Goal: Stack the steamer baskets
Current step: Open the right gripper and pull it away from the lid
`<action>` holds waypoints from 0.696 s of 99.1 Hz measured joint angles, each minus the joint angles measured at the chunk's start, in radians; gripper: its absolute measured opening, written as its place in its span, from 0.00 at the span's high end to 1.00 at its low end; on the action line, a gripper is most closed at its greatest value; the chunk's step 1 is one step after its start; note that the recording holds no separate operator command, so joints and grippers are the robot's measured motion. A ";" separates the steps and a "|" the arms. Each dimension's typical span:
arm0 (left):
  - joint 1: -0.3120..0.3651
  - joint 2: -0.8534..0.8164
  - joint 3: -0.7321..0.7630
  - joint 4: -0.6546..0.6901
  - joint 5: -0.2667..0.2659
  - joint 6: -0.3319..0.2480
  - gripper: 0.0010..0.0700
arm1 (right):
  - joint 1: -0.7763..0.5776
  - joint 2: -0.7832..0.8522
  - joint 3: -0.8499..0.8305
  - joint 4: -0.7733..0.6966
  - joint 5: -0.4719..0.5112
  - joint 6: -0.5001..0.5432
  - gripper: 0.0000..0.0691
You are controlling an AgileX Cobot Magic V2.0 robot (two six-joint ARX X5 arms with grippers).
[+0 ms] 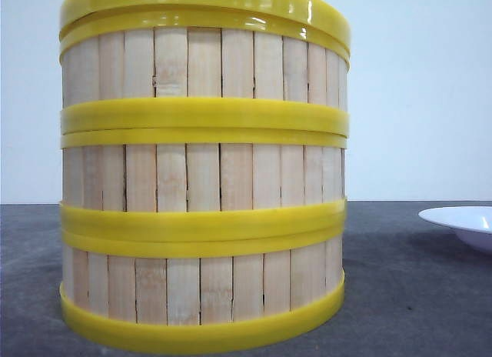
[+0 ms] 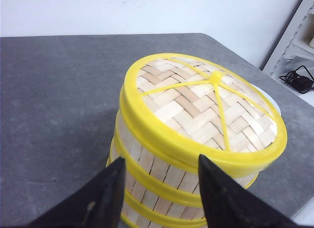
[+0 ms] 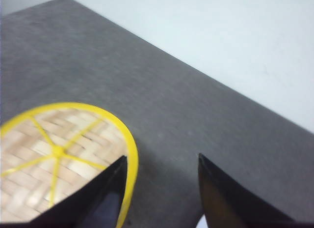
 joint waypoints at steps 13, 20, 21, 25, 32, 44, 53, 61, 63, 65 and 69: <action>0.000 0.007 0.000 0.000 0.000 0.005 0.62 | 0.000 -0.174 -0.270 0.118 0.040 0.084 0.60; 0.000 0.008 0.000 0.000 0.000 0.014 0.62 | 0.000 -0.258 -0.395 0.165 0.057 0.140 0.60; 0.000 0.008 0.000 0.000 0.000 0.014 0.62 | 0.000 -0.270 -0.410 0.168 0.058 0.149 0.60; 0.000 0.008 0.000 0.001 0.000 0.020 0.62 | 0.000 -0.309 -0.463 0.179 0.061 0.180 0.60; 0.000 0.008 0.000 0.007 0.000 0.027 0.62 | 0.000 -0.362 -0.524 0.182 0.061 0.223 0.60; 0.000 0.008 0.000 0.020 0.000 0.029 0.62 | 0.000 -0.396 -0.534 0.197 0.064 0.258 0.60; 0.000 0.008 0.000 0.035 0.000 0.030 0.62 | 0.000 -0.406 -0.534 0.198 0.064 0.266 0.60; 0.000 0.008 0.000 0.038 0.000 0.030 0.63 | 0.000 -0.406 -0.534 0.198 0.064 0.268 0.60; 0.000 0.008 0.000 0.037 0.000 0.030 0.65 | 0.000 -0.406 -0.534 0.198 0.064 0.269 0.60; 0.000 0.008 0.000 0.037 0.000 0.031 0.70 | 0.000 -0.406 -0.534 0.198 0.064 0.270 0.62; 0.000 0.008 0.000 0.036 0.000 0.030 0.82 | 0.000 -0.405 -0.534 0.198 0.063 0.272 0.69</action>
